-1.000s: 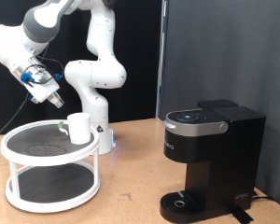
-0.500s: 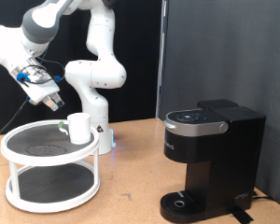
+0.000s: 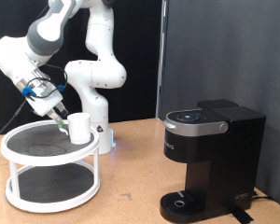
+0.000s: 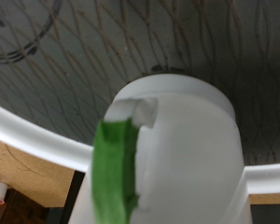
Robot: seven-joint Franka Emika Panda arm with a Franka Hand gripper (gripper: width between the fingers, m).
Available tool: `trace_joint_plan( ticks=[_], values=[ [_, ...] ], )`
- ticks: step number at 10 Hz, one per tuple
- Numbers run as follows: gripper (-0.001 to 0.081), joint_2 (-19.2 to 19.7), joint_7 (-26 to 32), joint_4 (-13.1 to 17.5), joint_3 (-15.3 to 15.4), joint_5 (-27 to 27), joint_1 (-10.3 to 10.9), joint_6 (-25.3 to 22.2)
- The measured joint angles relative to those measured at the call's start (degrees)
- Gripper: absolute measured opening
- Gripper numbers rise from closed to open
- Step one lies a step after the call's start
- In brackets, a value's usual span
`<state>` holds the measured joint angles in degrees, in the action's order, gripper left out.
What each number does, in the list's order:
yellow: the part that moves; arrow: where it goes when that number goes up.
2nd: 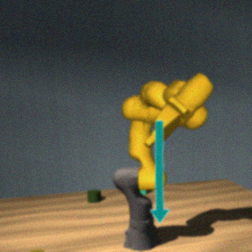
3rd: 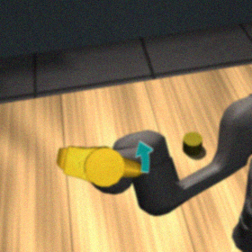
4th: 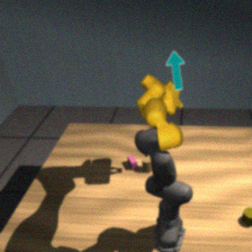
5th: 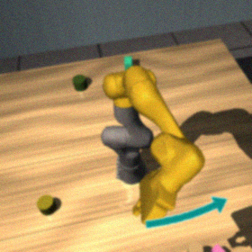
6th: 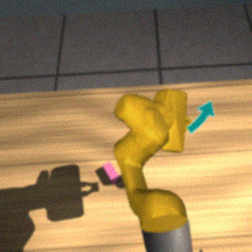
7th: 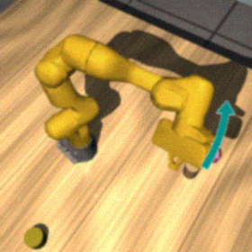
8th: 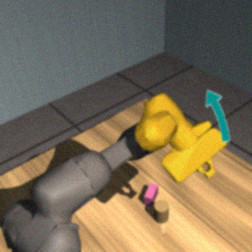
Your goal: Make a cup of coffee with the keurig machine
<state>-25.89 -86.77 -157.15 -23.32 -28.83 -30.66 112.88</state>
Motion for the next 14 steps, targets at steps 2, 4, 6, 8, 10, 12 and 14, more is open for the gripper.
trace_joint_plan(
  ticks=[2, 4, 6, 8, 10, 12, 14],
  values=[
    [0.0734, 1.1, 0.3, -0.2, 0.0, -0.4, 0.4, 0.3],
    [0.0609, 1.9, 0.5, -0.3, 0.1, -0.7, 0.7, 0.6],
    [0.0470, 2.2, 0.5, -0.3, 0.1, -0.8, 0.8, 0.7],
    [0.0317, 2.2, 0.5, -0.3, 0.1, -0.8, 0.8, 0.7],
    [0.0133, 2.2, 0.5, -0.4, 0.1, -0.8, 0.8, 0.7],
    [0.0027, 2.2, 0.5, -0.4, 0.0, -0.9, 0.8, 0.6],
    [0.0007, 2.1, 0.3, 0.1, -0.3, -0.9, 0.5, -1.5]
  ],
)
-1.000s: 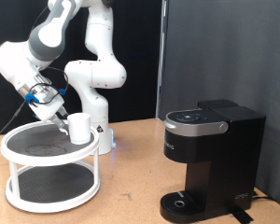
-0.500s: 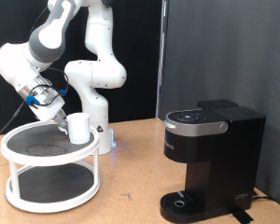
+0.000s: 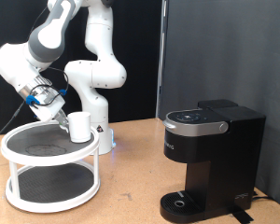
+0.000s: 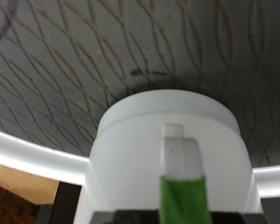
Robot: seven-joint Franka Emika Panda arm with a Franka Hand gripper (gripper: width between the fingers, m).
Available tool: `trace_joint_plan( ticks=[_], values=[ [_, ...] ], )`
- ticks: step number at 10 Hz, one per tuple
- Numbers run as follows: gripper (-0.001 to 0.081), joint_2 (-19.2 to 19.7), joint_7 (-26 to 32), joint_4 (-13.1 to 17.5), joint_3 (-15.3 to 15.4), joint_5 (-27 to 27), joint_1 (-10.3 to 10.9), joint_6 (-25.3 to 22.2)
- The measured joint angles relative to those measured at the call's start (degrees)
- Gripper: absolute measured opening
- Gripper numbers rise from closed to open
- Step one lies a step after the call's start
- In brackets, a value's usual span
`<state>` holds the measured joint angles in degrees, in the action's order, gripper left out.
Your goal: Make a cup of coffee with the keurig machine
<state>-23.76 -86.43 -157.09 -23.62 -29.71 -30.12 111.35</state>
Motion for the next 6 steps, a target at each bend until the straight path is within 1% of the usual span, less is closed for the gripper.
trace_joint_plan(
  ticks=[3, 5, 6],
  values=[
    [0.0006, -1.4, -0.3, 1.4, -0.8, 0.2, -1.0, -5.3],
    [0.0006, -2.5, -0.7, 1.9, -0.9, 2.0, -1.7, -7.3],
    [0.0006, -2.4, -0.7, 1.8, -0.9, 1.9, -1.7, -7.2]
  ],
)
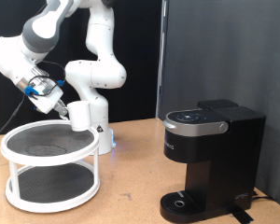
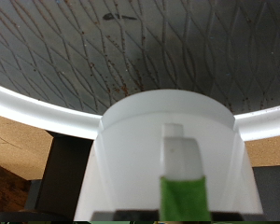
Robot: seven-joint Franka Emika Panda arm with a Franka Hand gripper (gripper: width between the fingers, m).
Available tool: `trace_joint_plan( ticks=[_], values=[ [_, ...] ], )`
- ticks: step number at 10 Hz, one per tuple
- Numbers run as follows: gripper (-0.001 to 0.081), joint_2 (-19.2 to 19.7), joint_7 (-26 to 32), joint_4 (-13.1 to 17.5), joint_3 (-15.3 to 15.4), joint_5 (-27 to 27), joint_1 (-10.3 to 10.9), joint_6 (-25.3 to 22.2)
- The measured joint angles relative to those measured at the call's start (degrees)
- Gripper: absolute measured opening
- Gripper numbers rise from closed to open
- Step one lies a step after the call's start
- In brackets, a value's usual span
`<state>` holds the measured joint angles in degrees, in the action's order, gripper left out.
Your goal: Make a cup of coffee with the keurig machine
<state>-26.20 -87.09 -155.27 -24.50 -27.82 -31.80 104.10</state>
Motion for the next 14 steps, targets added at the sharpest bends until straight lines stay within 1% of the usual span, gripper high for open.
trace_joint_plan(
  ticks=[1, 2, 3, 4, 7, 9, 12, 13, 14],
  values=[
    [0.0006, 0.2, 0.0, 0.0, 0.0, -1.0, 0.1, -0.5],
    [0.0006, 0.5, -1.2, -0.1, 0.3, -2.8, 0.4, -0.9],
    [0.0006, 0.7, -3.7, -0.1, 1.3, -5.2, 1.1, -0.8],
    [0.0006, 0.9, -6.4, -0.1, 2.9, -7.6, 2.0, 0.3],
    [0.0006, 1.5, -13.5, -0.1, 8.5, -13.8, 4.9, 6.9],
    [0.0006, 2.9, -14.8, 0.2, 11.5, -17.6, 7.2, 10.9],
    [0.0006, 5.5, -15.1, 1.5, 15.4, -21.7, 10.2, 14.3],
    [0.0006, 6.7, -15.1, 2.1, 16.2, -22.3, 10.9, 15.3],
    [0.0006, 6.6, -15.1, 2.0, 16.2, -22.3, 10.8, 15.2]
  ],
)
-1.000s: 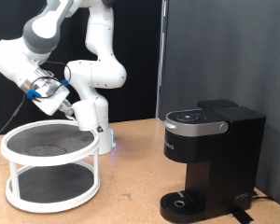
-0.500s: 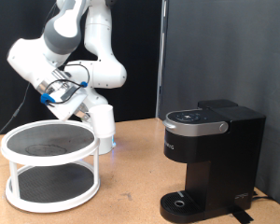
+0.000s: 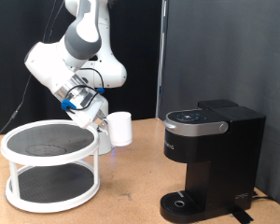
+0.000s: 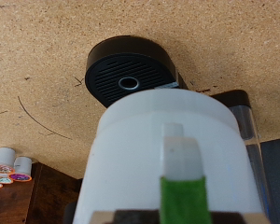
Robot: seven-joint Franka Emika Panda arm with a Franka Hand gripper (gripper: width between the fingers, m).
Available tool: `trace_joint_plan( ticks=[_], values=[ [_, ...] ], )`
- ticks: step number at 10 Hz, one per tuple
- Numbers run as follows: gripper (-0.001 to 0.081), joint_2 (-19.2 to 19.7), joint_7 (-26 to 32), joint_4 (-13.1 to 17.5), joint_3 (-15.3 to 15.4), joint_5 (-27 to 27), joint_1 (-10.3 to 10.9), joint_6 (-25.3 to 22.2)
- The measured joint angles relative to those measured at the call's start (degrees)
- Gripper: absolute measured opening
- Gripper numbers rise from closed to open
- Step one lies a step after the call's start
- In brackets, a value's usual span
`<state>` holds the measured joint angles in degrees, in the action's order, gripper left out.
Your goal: Make a cup of coffee with the keurig machine
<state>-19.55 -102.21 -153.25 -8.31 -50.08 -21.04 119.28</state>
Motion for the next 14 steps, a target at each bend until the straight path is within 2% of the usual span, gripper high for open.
trace_joint_plan(
  ticks=[1, 3, 5, 11, 14],
  values=[
    [0.0006, 0.1, -0.1, 0.0, 0.0, 1.0, -0.1, -0.8],
    [0.0006, 0.9, -4.0, 0.0, 1.1, 4.2, 0.0, -0.4],
    [0.0006, 3.5, -7.3, 0.5, 3.8, 4.4, 0.4, 3.6],
    [0.0006, 14.1, -9.6, 6.4, 9.2, 2.5, 2.1, 11.4],
    [0.0006, 19.1, -8.8, 8.5, 11.9, -2.2, 3.4, 15.5]
  ],
)
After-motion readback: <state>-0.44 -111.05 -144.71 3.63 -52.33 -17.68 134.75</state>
